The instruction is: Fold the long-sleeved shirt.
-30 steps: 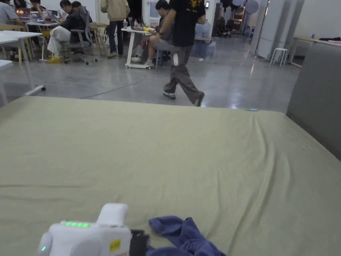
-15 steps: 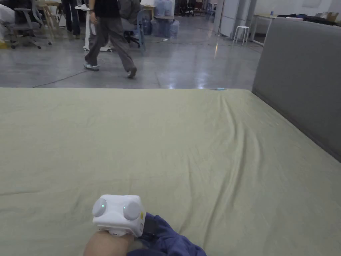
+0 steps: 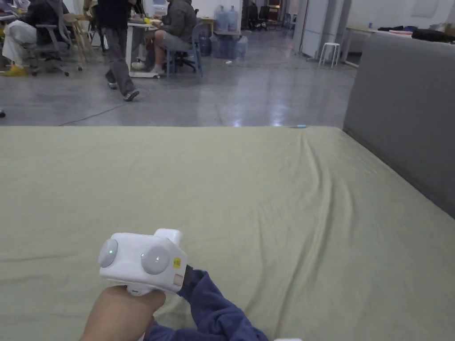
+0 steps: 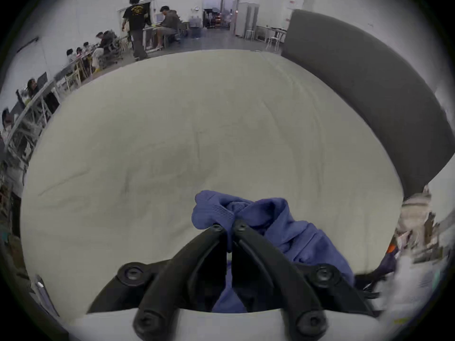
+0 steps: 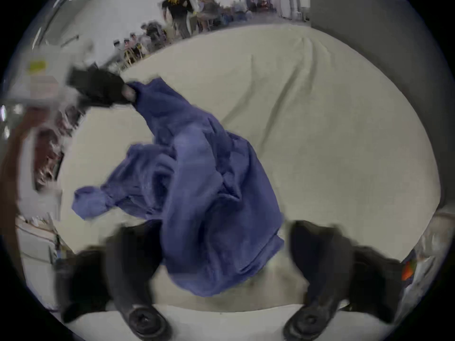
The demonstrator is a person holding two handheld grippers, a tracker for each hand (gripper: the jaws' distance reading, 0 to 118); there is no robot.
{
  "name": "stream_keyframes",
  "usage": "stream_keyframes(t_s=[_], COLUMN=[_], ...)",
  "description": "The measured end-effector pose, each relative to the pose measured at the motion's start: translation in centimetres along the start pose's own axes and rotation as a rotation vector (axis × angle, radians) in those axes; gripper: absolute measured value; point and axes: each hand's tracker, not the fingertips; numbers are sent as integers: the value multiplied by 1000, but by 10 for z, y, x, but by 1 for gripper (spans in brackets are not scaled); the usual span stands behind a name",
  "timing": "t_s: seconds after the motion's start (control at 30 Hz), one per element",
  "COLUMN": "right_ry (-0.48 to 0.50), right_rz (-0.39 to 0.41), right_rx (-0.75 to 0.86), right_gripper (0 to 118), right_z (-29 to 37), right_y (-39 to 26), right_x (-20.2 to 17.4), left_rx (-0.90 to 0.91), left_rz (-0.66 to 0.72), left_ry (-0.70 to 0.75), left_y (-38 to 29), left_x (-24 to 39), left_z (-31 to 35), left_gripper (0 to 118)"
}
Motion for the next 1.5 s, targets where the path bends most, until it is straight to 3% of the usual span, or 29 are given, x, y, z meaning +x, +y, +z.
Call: stream_keyframes(t_s=[0.07,0.13,0.17,0.23,0.3,0.43,0.57,0.67,0.7,0.77,1.0,1.2,1.33,1.5], right_ry=[-25,28,19,-8,26,-28,-55,-102,-117,-119,-230,-260,-262,-249], right_rz=[-19,5,19,74,95,249,383,448,458,450,431,373,337,346], right_rx=[6,148,214,339,443,632,732,789,802,805,850,855,807,656], right_gripper=[8,7,7,7,7,7,7,7,7,7,7,7,7,7], right_z=[7,40,61,113,161,253,332,378,391,412,457,460,426,319], right_y=[-5,-3,3,23,50,111,175,221,239,273,364,394,400,396], right_x=[1,8,9,11,14,-2,-28,-51,-58,-68,-98,-108,-103,-78], left_rx=[73,113,12,86,170,365,499,551,653,702,775,812,774,562], left_rz=[28,25,124,147,166,204,216,282,190,157,188,146,156,129], left_ry=[-8,-31,-119,-126,-126,-81,60,20,73,151,123,170,181,187], left_y=[2,3,-3,4,14,39,68,91,105,124,189,225,228,205], left_x=[-12,-17,-18,-28,-34,-50,-71,-84,-86,-83,-82,-79,-89,-108], left_z=[21,54,72,117,169,275,363,409,427,448,479,475,438,338], left_gripper=[0,0,0,0,0,0,0,0,0,0,0,0,0,0])
